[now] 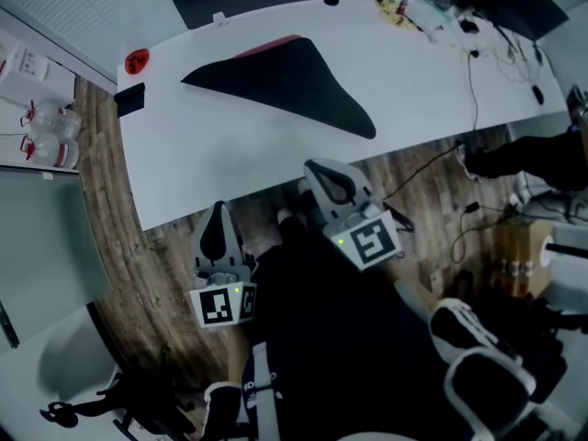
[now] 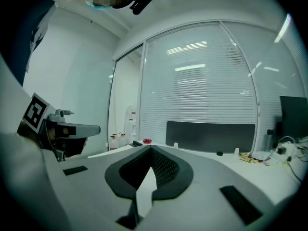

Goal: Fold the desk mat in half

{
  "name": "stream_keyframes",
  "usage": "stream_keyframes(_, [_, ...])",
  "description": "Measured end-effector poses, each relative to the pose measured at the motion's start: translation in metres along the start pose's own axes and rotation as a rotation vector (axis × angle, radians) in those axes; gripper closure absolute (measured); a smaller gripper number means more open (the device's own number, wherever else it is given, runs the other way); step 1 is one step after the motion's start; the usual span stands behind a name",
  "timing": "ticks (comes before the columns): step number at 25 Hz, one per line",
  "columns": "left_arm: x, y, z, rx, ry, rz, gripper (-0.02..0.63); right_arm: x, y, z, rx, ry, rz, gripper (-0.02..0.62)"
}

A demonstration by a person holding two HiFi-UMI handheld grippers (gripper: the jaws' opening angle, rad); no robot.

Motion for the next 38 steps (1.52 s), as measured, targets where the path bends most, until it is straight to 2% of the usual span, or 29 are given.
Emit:
stream_keyframes(8, [0.015,-0.013,0.005,-0.016,0.020,0.050,0.603,0.006,-0.014,0.007,-0.022,-0.003,0.013,0.592])
stream_keyframes(12, [0.020,-0.013,0.010,-0.034,0.023,0.018,0.603,0.006,-0.017,0.013,-0.003,0.017,0.027,0.592])
stream_keyframes(15, [0.016,-0.002,0.010,-0.043,0.022,-0.053,0.603,0.005,-0.019,0.013,0.007,0.025,0.038,0.592])
stream_keyframes(21, [0.020,-0.011,0.014,-0.055,0.029,-0.007,0.603,0.002,-0.019,0.012,-0.002,0.034,0.030,0.592])
stream_keyframes(30, [0.007,0.005,0.012,-0.058,0.014,-0.080,0.603,-0.004,-0.021,0.012,-0.026,0.049,0.038,0.592])
stream_keyframes(38, [0.005,0.001,0.009,-0.058,0.013,-0.061,0.603,-0.003,-0.025,0.010,-0.023,0.058,0.060,0.592])
Point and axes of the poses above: the fingertips, and each gripper's own axes: x backward along the fingers, z to its left, y out of its top, the point moved 1 cm from there along x, backward along the fingers, and after that the axes turned 10 degrees about -z, right-handed, at the moved point
